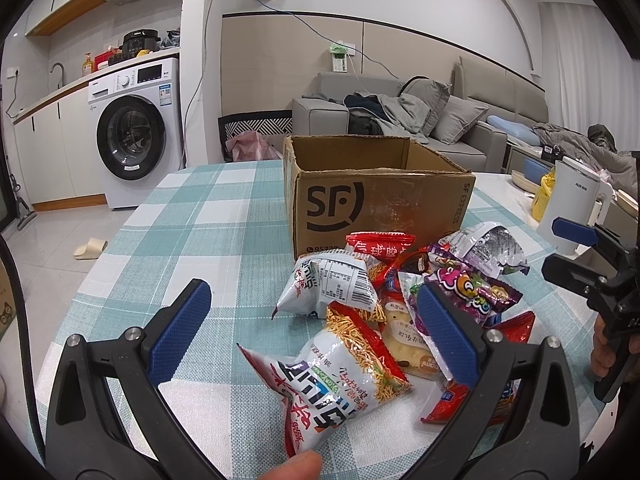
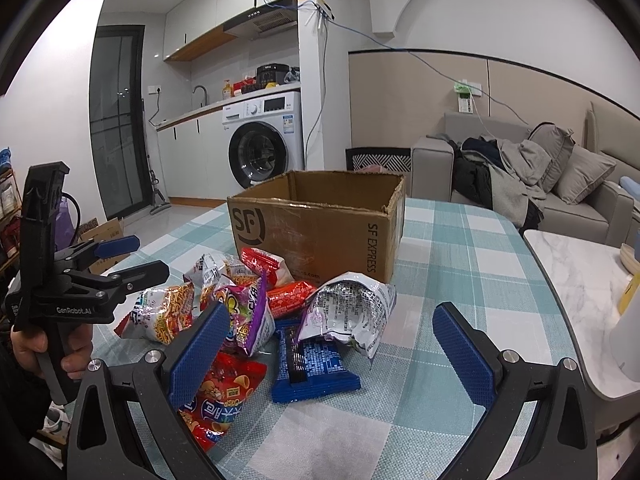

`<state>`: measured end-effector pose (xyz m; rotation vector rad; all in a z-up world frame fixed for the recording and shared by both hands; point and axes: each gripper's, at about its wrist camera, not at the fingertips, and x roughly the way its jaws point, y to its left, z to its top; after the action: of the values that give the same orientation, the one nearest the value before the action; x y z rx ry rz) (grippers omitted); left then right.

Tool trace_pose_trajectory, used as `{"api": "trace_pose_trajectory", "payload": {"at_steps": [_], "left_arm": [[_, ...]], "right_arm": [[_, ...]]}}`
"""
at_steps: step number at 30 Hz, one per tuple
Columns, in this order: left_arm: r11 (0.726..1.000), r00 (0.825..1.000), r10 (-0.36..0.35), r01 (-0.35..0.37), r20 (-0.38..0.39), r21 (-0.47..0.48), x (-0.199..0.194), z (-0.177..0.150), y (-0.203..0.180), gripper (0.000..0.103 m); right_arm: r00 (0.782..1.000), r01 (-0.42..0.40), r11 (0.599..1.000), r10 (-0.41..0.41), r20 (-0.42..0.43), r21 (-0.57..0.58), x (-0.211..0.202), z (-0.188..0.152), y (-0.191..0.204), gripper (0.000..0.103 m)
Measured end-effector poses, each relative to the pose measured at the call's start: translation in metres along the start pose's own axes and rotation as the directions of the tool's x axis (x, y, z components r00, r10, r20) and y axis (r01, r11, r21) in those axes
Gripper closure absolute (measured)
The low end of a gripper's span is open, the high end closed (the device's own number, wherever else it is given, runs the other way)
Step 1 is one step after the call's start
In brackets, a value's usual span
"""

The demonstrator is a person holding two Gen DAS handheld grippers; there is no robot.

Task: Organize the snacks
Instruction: 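Grasp the white noodle-snack bag with the left tool while the right tool grasps the silver bag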

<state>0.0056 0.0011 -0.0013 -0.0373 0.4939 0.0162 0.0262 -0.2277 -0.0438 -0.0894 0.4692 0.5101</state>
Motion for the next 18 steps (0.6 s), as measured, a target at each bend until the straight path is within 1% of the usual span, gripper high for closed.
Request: {"api": "trace_pose_trajectory", "payload": {"at_steps": [2,5,7,10,11,13,18], "left_arm": [[1.000,1.000,-0.003,0.003,0.003,0.002,0.001,-0.002,-0.003,0.000],[1.000,1.000,-0.017,0.017,-0.023,-0.002,0.001,-0.002,-0.003,0.000],[1.000,0.999,-0.015,0.015,-0.040,-0.003,0.004,-0.001,-0.002,0.000],[1.000,0.998,-0.005,0.005,-0.061,-0.010,0.007,-0.001,0.002,0.000],[1.000,0.997,-0.005,0.004,-0.076,-0.011,0.009,-0.001,0.003,0.000],[1.000,0.994,-0.008,0.007,-0.112,-0.007,0.013,-0.002,0.006,0.000],[1.000,0.982,-0.006,0.005,-0.191,-0.006,0.027,-0.004,0.008,0.000]], "right_arm": [[1.000,-0.006,1.000,0.006,-0.021,0.011,0.006,-0.001,-0.003,0.000],[0.999,-0.002,1.000,0.002,-0.046,0.018,0.010,-0.001,-0.004,0.000],[0.997,-0.002,1.000,0.004,-0.082,0.024,0.014,0.000,-0.005,0.000],[0.993,0.031,0.999,-0.028,-0.118,0.024,0.020,0.001,-0.006,0.000],[0.989,0.054,0.998,-0.050,-0.138,0.025,0.024,0.001,-0.008,0.000],[0.984,0.066,0.997,-0.060,-0.167,0.031,0.028,0.002,-0.010,0.000],[0.974,0.070,0.994,-0.051,-0.221,0.078,0.041,0.003,-0.022,0.000]]}}
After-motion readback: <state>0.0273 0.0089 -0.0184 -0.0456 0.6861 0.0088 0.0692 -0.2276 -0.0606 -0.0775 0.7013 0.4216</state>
